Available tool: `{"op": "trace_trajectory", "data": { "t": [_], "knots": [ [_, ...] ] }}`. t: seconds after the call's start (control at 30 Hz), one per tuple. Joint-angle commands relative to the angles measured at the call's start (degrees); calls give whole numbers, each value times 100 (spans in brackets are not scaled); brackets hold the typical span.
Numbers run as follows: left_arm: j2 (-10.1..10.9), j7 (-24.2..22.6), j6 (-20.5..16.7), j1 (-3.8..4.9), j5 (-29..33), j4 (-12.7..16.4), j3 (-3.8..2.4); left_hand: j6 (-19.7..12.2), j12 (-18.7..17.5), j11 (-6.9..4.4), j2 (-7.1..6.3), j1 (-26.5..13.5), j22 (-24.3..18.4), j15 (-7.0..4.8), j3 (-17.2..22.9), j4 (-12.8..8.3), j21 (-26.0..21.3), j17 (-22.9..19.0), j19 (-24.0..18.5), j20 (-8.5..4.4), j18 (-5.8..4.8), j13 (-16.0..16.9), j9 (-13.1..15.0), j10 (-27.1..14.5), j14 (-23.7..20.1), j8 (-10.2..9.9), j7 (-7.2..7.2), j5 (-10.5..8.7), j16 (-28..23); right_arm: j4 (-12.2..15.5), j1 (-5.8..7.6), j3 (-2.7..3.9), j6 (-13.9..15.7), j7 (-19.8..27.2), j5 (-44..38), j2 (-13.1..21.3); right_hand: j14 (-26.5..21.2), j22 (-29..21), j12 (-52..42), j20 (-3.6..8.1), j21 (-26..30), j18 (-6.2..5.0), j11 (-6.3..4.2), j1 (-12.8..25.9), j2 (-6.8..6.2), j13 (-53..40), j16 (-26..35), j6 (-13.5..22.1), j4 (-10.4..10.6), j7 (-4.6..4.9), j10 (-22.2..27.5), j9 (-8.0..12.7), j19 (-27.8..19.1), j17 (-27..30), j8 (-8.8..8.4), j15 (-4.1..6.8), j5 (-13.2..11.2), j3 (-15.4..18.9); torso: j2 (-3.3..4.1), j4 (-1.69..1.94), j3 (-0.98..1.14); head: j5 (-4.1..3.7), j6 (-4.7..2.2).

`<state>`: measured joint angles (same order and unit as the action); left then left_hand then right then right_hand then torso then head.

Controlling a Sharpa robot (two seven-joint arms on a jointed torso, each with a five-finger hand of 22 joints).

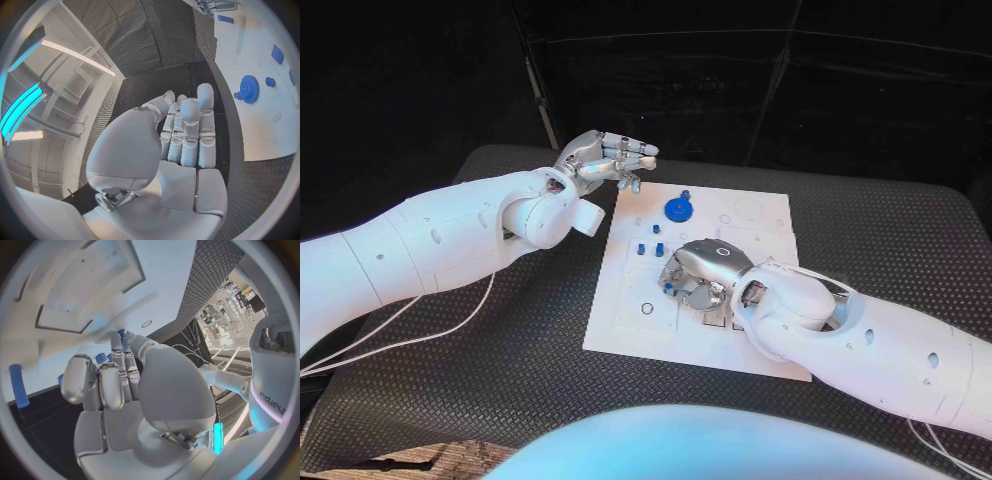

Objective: Assemble the parts on the task board

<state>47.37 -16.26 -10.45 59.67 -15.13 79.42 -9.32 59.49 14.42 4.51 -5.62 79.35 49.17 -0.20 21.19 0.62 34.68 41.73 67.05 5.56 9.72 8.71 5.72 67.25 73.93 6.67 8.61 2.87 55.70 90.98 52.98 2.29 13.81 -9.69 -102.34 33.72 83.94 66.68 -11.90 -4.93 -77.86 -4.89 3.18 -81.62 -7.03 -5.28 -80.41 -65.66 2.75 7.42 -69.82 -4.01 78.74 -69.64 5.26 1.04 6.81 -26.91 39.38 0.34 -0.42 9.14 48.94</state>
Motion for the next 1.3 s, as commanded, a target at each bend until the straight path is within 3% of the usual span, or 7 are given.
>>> {"op": "trace_trajectory", "data": {
  "t": [0.03,0.2,0.47,0.57,0.93,1.2,1.3],
  "knots": [
    [-9,-6,84,9,28,6,-7,-3,20,-8,39,-5,-9,10,-13,-9,-31,-7,-23,18,65,9,-8,-45,-7,-20,19,-13,0,11,-3,-57,-288,-207,-267,-5,261,-9,28,6,-3,8,20,78,-11,7,-18,-9,-10,20,-37,-8,-1,8,25,13,11,-17,-4,-2,-1,-10,4],
    [-14,20,123,10,28,4,-7,-4,23,-6,40,-9,-12,12,-16,-8,-35,-13,-23,20,65,11,-10,-52,-10,-21,21,-13,-4,-13,-3,-114,-322,-233,-278,-20,249,-59,93,-7,27,-1,46,185,-57,32,1,78,0,47,30,13,-32,56,-39,-8,-30,-2,-7,3,-5,-18,3],
    [-12,55,154,10,28,1,-7,-6,27,-1,44,-19,-17,16,-24,-2,-44,-33,-26,23,64,15,-12,-72,-22,-24,24,-13,-19,-24,-2,-137,-23,-171,-233,-22,174,-523,367,-126,299,-87,234,366,-234,162,132,450,-8,202,564,33,-290,317,-169,-158,-32,-18,-3,2,1,-22,-10],
    [-14,61,157,10,28,1,-7,-12,29,1,44,-21,-20,18,-27,-1,-49,-35,-27,25,64,16,-15,-81,-25,-27,25,-13,-21,-15,-2,-139,140,-122,-208,-14,144,-728,413,-168,428,-129,274,405,-290,167,190,568,-20,205,768,33,-402,417,-170,-192,-42,3,-2,1,1,-27,-17],
    [-20,82,188,10,28,-12,-6,-12,29,1,44,-21,-20,18,-27,-1,-49,-35,-27,25,64,16,-15,-81,-25,-27,25,-13,-21,154,-3,-139,751,199,-53,133,126,-805,377,-191,488,-147,284,412,-329,154,230,646,-53,190,929,23,-434,490,-152,-204,17,42,0,-3,5,-37,-40],
    [-9,96,209,9,28,-21,-6,-20,33,4,46,-23,-23,21,-30,0,-55,-41,-28,27,64,19,-18,-94,-29,-33,28,-13,-24,545,-3,-132,1038,313,75,507,119,-837,322,-191,511,-153,278,431,-369,145,248,641,-66,182,951,18,-441,519,-143,-200,71,89,-5,0,5,-67,-64],
    [3,102,211,8,28,-24,-5,-20,33,4,46,-23,-23,21,-30,0,-55,-41,-28,27,64,19,-18,-94,-29,-33,28,-13,-24,720,8,-71,1051,304,385,716,84,-1081,311,-191,660,-200,282,469,-409,151,307,727,-61,186,1076,27,-556,620,-163,-209,96,178,-5,-11,4,-91,-83]
  ]
}}
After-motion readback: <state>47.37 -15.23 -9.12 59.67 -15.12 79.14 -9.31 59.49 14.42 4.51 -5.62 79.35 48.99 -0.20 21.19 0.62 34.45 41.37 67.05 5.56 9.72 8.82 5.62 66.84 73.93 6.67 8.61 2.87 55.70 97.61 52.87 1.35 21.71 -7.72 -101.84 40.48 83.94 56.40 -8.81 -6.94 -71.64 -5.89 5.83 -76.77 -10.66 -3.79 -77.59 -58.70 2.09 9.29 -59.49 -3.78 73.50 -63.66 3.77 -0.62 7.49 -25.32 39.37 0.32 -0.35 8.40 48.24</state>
